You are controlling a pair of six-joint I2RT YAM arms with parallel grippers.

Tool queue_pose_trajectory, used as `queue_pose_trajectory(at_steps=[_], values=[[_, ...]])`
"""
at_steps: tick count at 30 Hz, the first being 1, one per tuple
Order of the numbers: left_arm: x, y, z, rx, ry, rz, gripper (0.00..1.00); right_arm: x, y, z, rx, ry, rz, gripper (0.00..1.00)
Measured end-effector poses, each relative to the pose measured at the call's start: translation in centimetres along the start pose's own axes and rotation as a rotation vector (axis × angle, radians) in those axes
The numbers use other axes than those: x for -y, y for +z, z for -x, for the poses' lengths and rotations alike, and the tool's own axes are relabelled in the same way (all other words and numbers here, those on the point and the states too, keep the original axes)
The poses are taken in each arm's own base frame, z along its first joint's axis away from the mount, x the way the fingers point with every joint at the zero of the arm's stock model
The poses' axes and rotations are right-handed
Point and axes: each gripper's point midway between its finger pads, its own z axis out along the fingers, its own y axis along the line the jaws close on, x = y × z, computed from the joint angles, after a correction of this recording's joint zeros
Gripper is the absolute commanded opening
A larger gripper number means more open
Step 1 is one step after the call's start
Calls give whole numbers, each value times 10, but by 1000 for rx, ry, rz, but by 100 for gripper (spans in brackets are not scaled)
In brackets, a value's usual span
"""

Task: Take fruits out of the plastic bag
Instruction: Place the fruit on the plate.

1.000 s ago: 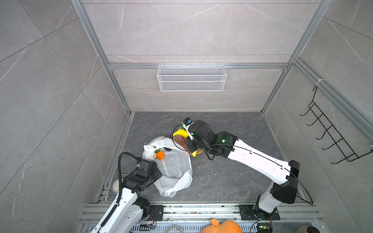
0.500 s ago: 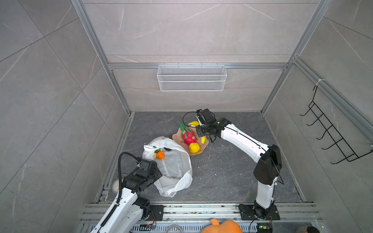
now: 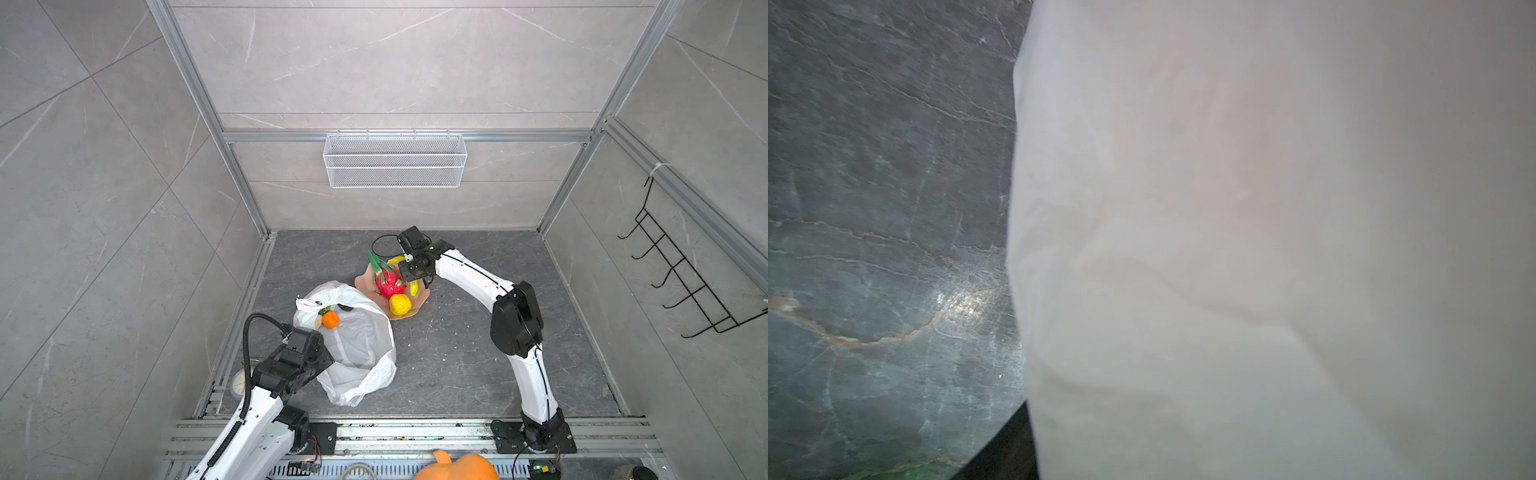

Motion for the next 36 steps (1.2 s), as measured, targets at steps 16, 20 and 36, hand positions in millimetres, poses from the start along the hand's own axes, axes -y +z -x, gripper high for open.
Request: queue_pose_trajectory(at_steps=[16,20,36], values=[[0,0,0,0,0,0,63,2,17,-11,-48,7,-12,43],[0,0,0,1,0,0,63,2,16,-11,-48,7,-12,43],[0,-2,1,9,-1,-8,62,-121,-252,-29,342,-214,260,43]])
